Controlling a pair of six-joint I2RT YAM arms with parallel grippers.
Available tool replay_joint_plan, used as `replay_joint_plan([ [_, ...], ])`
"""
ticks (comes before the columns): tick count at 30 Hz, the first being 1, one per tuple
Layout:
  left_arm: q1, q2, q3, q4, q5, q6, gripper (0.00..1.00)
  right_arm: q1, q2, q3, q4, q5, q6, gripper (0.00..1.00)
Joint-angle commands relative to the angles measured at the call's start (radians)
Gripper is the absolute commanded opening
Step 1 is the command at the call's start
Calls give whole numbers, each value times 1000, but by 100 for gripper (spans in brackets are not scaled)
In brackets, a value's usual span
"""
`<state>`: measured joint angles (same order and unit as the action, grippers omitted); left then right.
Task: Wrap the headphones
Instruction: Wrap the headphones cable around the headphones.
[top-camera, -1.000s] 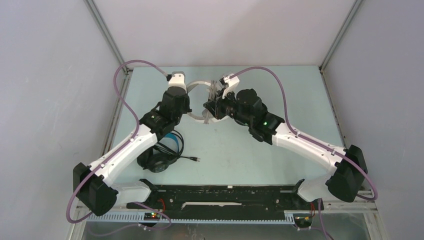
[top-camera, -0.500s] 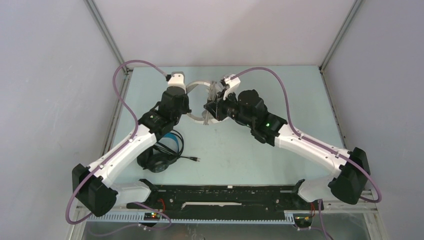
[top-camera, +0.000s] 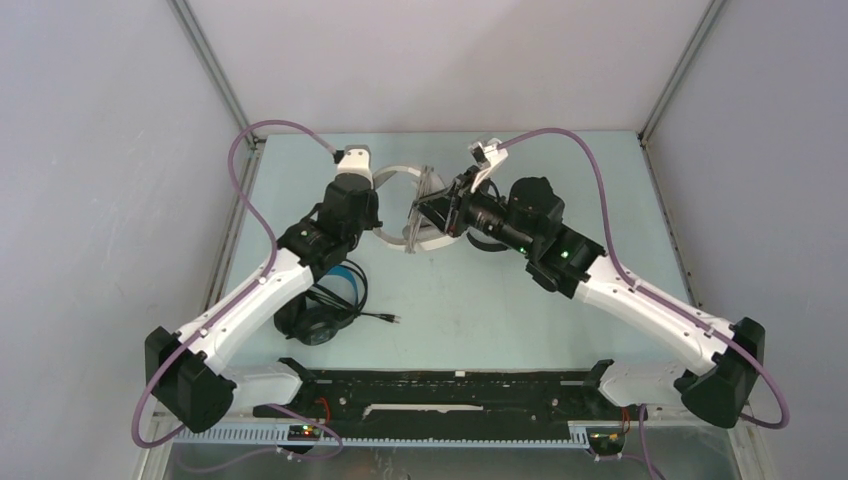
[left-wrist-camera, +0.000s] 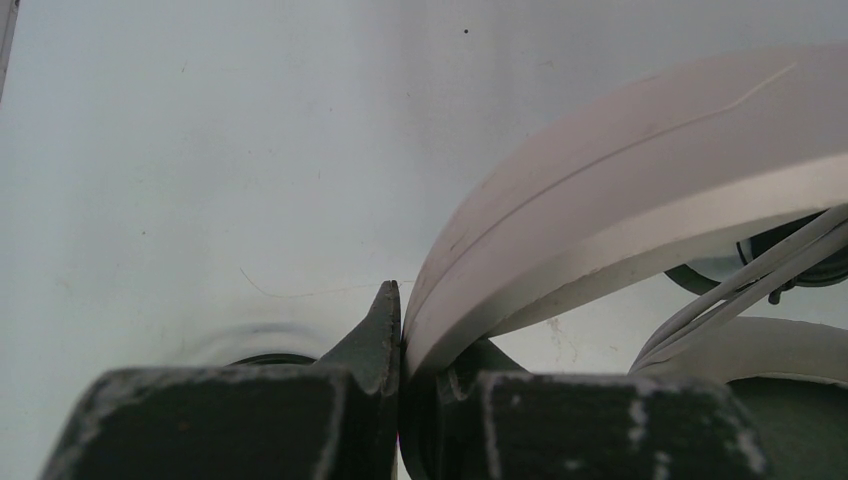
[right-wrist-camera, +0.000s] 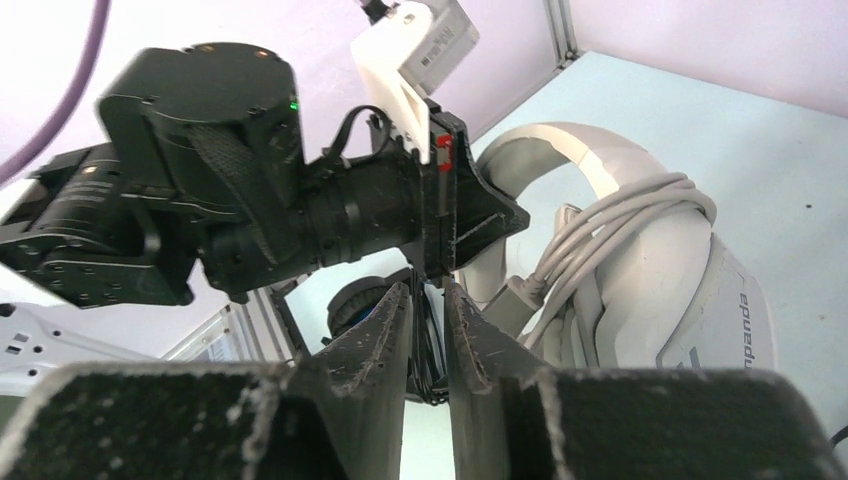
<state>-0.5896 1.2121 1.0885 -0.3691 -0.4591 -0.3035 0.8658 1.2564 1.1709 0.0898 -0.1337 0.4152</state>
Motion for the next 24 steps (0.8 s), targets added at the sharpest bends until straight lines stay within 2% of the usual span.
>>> replay_joint_plan([
  [1, 9, 12, 108, 63, 15, -2, 0, 2, -71, 29, -14, 3, 18, 24],
  [5, 8, 68, 109, 48, 37, 17, 0, 21, -120, 29, -109, 108, -42, 36],
  [7, 8, 98, 111, 44, 58, 20, 0, 21, -121, 26, -151, 159, -74, 38],
  [16, 10, 259, 151, -3, 157, 42, 0, -45, -35, -29, -148, 199, -128, 39],
  [24, 38, 379, 219, -46, 228, 70, 0, -87, 94, -29, -114, 161, -143, 33],
])
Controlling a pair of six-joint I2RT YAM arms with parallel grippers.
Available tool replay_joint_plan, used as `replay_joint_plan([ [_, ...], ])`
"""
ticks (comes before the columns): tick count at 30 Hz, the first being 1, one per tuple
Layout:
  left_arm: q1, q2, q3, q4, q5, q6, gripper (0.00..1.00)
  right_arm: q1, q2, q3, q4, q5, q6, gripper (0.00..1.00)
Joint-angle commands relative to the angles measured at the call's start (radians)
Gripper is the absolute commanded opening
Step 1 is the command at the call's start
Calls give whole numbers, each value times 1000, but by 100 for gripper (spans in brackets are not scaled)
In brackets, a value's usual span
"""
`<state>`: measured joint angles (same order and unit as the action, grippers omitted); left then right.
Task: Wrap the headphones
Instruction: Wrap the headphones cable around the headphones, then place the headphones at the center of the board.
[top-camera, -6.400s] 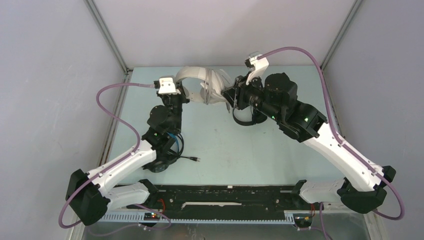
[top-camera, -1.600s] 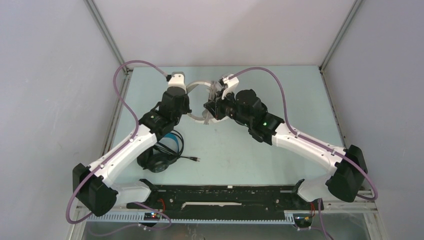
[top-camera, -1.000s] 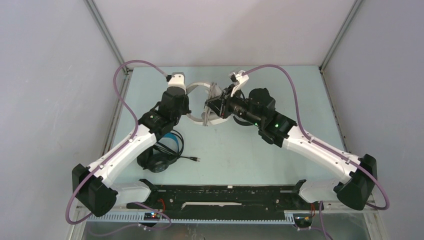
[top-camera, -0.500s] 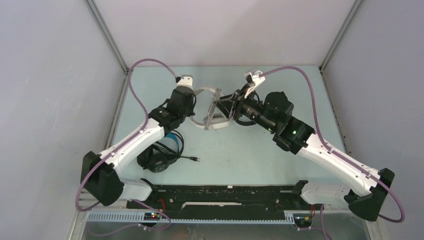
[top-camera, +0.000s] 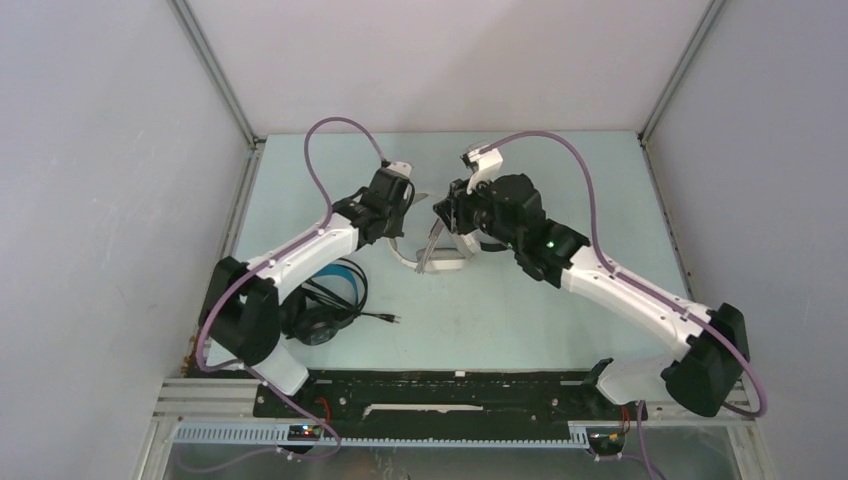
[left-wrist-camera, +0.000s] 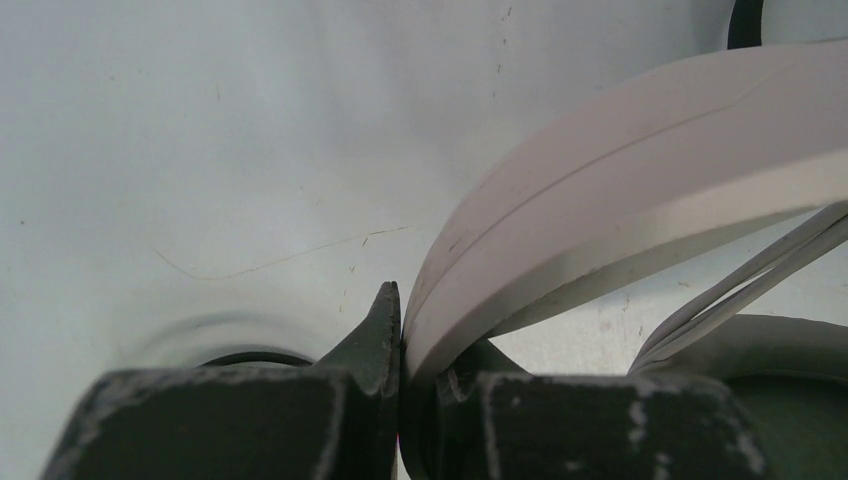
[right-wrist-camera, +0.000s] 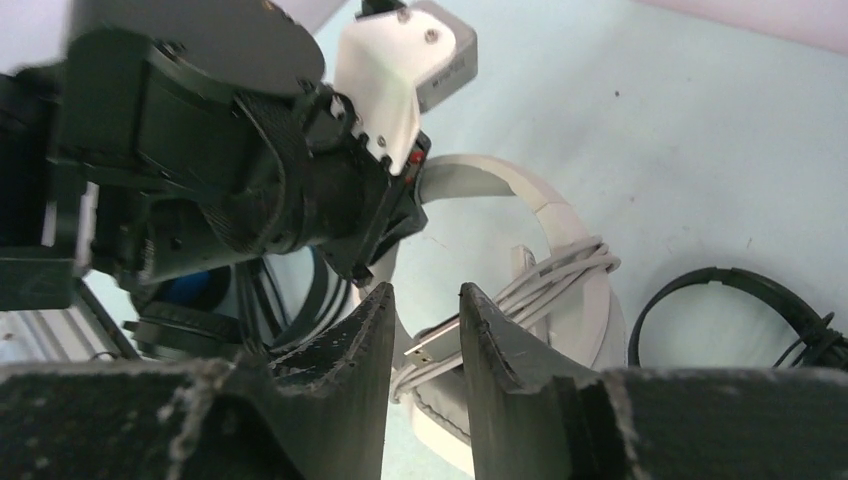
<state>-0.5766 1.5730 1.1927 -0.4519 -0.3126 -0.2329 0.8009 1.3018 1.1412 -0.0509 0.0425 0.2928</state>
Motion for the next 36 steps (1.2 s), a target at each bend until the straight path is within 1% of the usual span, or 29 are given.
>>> replay_joint_plan([
  [1, 29, 32, 125, 30, 93, 0, 0, -26, 66, 0, 29, -20, -19, 32],
  [5, 40, 74, 151, 10, 129, 0, 0, -32, 124, 1, 35, -31, -14, 30],
  [15, 52, 130, 181, -21, 138, 9, 0, -36, 228, 1, 36, -17, -12, 28],
  [19, 58, 151, 194, -32, 153, 7, 1, -34, 274, 1, 16, 13, -7, 26],
  [30, 70, 230, 277, -120, 210, 18, 9, -35, 428, -1, 11, 46, 4, 22],
  [36, 76, 257, 309, -183, 222, 33, 17, -43, 439, -52, 76, 51, 31, 20],
])
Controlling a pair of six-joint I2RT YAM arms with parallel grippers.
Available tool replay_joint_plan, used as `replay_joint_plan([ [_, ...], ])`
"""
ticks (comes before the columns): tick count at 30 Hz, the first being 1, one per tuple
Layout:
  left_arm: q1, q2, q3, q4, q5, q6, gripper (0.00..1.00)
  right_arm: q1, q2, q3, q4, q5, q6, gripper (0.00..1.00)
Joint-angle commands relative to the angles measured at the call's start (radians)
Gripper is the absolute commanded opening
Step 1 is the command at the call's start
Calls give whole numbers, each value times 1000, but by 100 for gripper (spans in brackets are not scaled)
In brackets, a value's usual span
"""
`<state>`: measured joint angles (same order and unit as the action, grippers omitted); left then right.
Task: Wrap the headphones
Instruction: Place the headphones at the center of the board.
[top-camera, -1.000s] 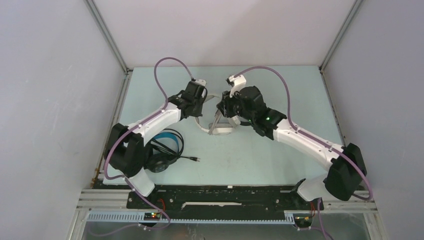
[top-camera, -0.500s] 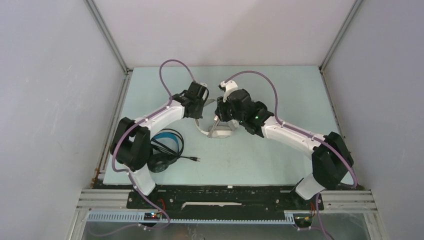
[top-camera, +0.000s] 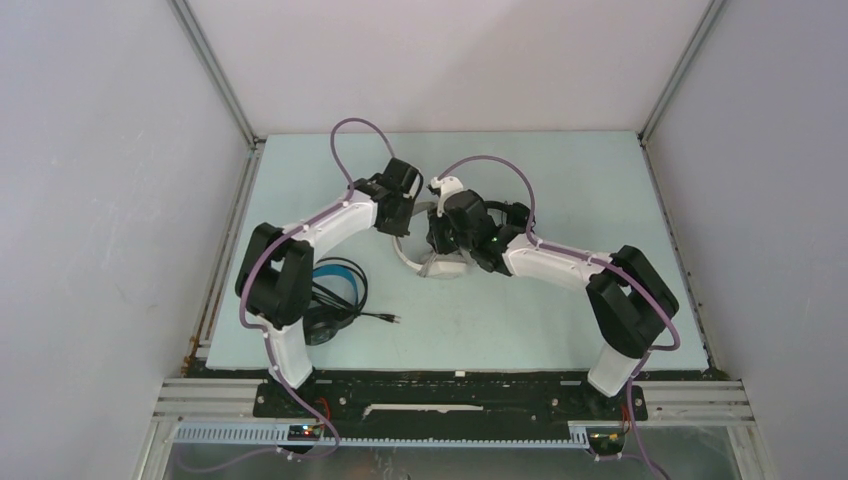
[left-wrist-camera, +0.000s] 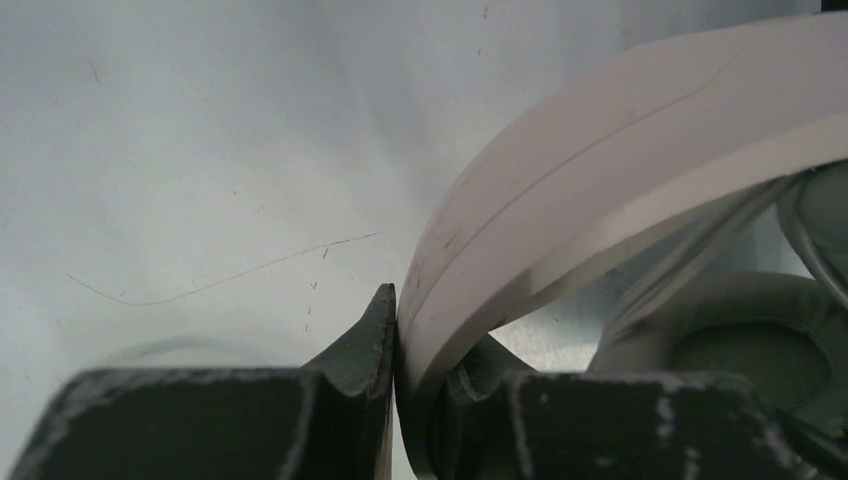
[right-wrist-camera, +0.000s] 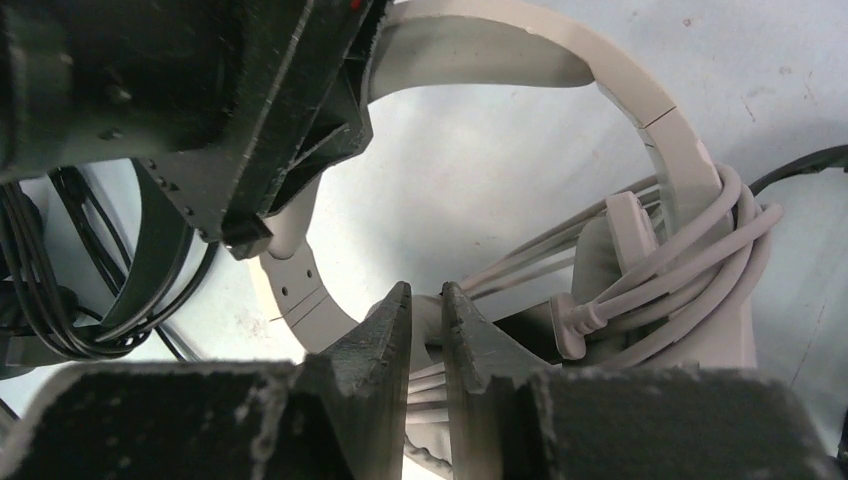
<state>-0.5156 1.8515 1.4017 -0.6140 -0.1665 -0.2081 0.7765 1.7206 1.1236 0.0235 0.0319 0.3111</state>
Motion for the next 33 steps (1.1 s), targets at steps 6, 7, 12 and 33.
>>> replay_joint_plan([
  [6, 17, -25, 98, -38, 96, 7, 18, -18, -15, -45, 13, 55, 23, 20],
  [7, 17, -27, 96, -42, 99, 7, 19, -19, -23, -46, 16, 52, 23, 20],
  [12, 17, -43, 70, -56, 137, 12, 24, -18, -24, -46, 17, 39, 18, 20],
  [33, 48, -119, -74, -77, 141, -16, 34, 4, 33, -77, 136, -17, 67, 20],
])
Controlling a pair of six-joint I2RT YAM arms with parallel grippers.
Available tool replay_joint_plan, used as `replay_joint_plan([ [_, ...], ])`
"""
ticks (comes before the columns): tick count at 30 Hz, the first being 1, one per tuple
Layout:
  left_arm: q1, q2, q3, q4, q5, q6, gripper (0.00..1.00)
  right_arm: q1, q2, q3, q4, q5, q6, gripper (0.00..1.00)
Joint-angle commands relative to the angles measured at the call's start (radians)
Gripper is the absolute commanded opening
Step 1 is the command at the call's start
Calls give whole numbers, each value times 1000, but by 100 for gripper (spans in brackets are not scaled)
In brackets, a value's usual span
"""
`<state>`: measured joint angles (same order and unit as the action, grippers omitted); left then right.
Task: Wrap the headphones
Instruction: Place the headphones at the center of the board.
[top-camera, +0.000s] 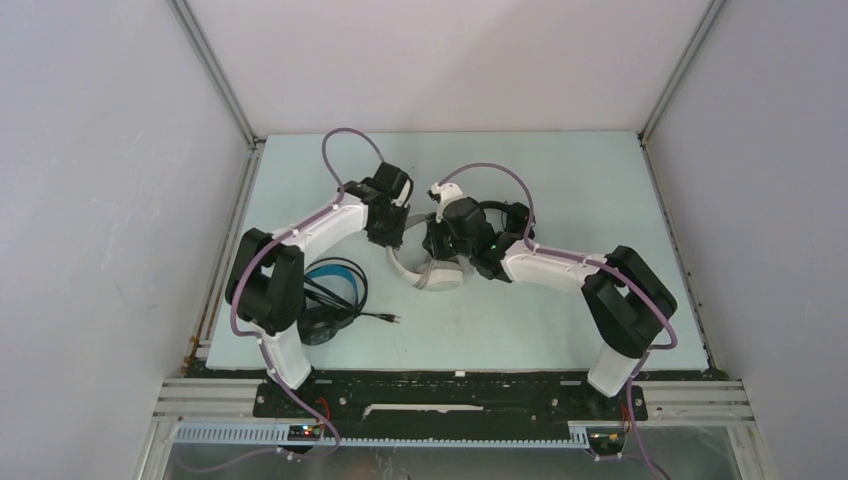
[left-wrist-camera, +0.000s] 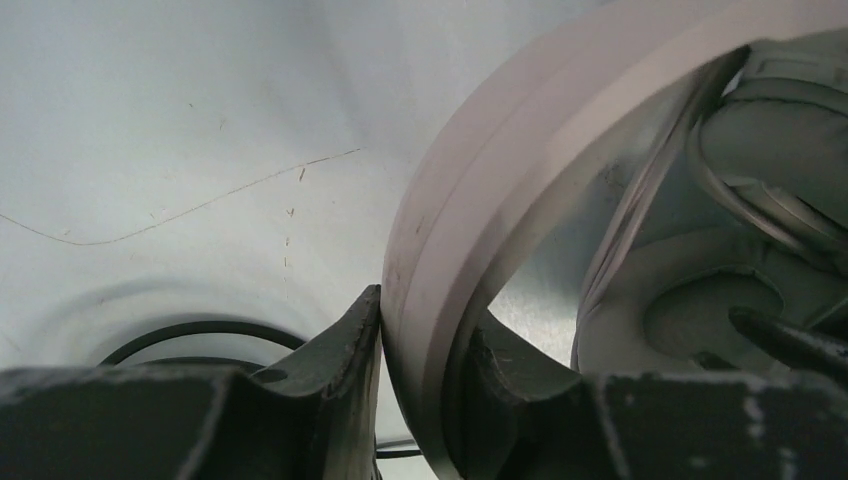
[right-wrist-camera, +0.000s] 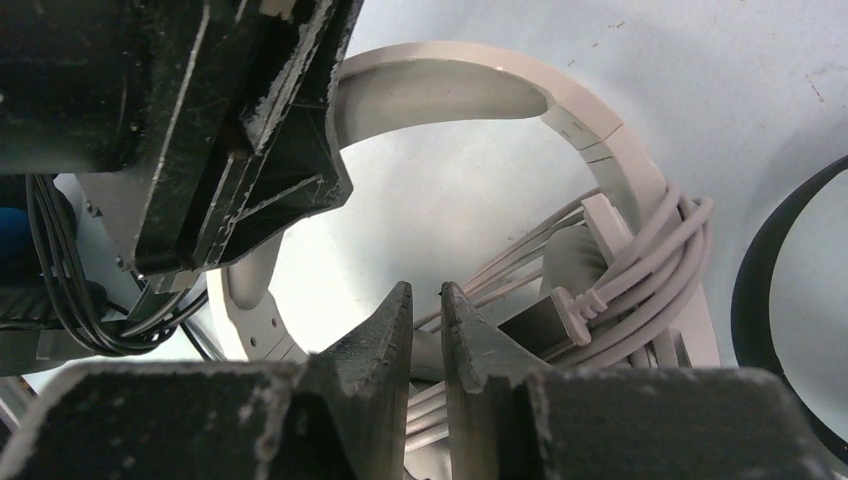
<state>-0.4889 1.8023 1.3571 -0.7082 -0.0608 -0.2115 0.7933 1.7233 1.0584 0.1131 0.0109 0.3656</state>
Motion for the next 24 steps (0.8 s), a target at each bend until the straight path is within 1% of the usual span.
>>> replay_joint_plan([
  [1, 26, -69, -34, 20, 44, -16, 35, -16, 39, -12, 56, 1, 18, 20],
  [8, 41, -60, -43, 29, 38, -25, 41, -17, 76, -11, 91, 1, 20, 20],
  [10, 44, -57, -40, 29, 38, -26, 43, -19, 83, -11, 105, -27, 17, 20],
  [14, 48, -61, -30, 22, 35, -26, 47, -21, 90, -11, 124, -31, 15, 20],
  [20, 56, -98, 2, -1, 27, -26, 58, -20, 106, -11, 148, -34, 16, 20],
  [24, 69, -135, 4, 6, 30, -38, 71, -15, 100, -12, 165, -38, 19, 20],
])
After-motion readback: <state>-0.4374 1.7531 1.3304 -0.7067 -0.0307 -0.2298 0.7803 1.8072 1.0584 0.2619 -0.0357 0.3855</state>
